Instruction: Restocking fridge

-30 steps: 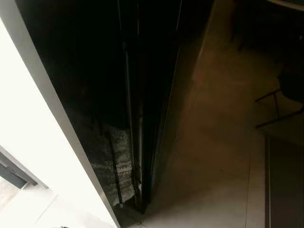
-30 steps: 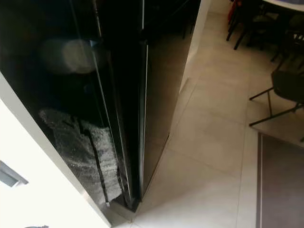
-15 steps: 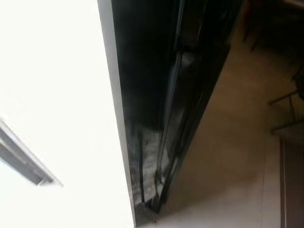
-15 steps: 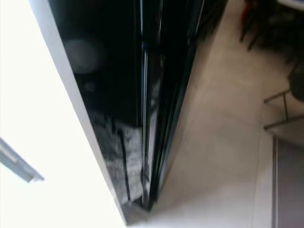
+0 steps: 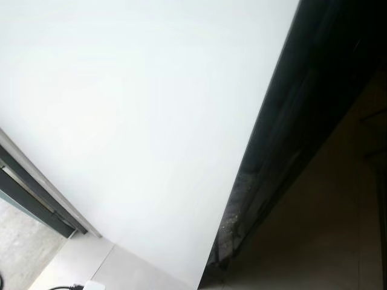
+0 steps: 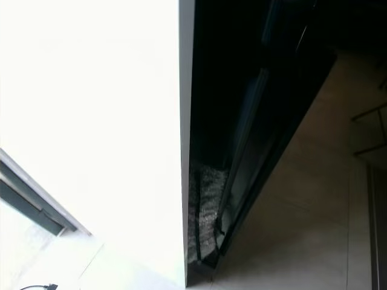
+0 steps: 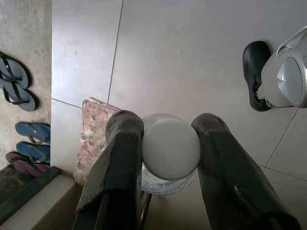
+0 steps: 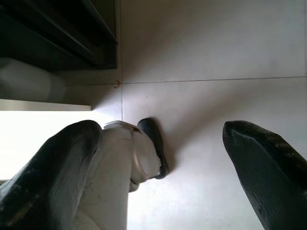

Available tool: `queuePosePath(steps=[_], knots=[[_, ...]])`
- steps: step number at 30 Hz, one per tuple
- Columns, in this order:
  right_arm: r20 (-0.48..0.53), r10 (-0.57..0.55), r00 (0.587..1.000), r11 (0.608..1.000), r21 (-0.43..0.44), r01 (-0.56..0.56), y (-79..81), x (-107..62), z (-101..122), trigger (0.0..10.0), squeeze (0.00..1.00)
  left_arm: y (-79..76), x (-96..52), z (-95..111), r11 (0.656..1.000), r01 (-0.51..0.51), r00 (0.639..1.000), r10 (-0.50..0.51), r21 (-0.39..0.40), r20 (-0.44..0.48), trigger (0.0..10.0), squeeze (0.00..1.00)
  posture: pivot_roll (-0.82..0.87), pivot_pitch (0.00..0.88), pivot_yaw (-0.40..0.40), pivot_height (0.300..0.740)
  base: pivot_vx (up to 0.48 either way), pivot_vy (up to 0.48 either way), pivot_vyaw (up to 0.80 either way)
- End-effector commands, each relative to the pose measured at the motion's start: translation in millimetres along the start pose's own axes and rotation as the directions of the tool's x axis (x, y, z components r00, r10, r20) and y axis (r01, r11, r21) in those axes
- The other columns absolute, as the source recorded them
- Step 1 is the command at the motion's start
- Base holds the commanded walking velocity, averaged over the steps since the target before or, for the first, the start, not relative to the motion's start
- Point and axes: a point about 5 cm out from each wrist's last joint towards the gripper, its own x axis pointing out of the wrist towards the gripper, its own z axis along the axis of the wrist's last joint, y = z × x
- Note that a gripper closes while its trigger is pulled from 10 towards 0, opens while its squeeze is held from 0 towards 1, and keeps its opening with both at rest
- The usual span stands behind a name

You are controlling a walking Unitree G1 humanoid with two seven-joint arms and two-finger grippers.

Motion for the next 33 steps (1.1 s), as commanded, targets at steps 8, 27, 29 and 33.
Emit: queuePosePath(steps=[8,27,29,33], knots=[[0.186,-0.013,0.982,0.995,-0.097,0.032,6.4,5.3,30.7,10.0,0.0,-1.9,-1.0,-7.6,0.999,0.012,1.0,-0.012,0.033,-0.021,10.0,0.0,0.09,0.046,-0.006,0.74,0.0,0.0,0.0],[0.652,0.478,0.588,0.842,-0.532,-0.094,95.6,-34.0,161.3,10.0,0.0,-16.2,-2.7,-18.6,1.0,0.029,0.999,-0.028,0.001,-0.041,10.0,0.0,0.06,0.0,-0.092,0.74,0.0,0.0,0.0],[0.553,0.599,0.58,0.75,-0.641,-0.164,102.3,-40.8,152.0,10.0,0.0,-17.5,-2.9,-19.7,1.0,0.031,0.999,-0.031,0.001,-0.044,10.0,0.0,0.06,0.0,-0.1,0.74,0.0,0.0,0.0],[0.425,0.73,0.535,0.648,-0.68,-0.344,113.3,-62.9,144.4,10.0,0.0,-18.3,-3.2,-21.3,1.0,0.031,0.998,-0.031,-0.002,-0.047,10.0,0.0,0.05,0.001,-0.102,0.74,0.0,0.0,0.0]])
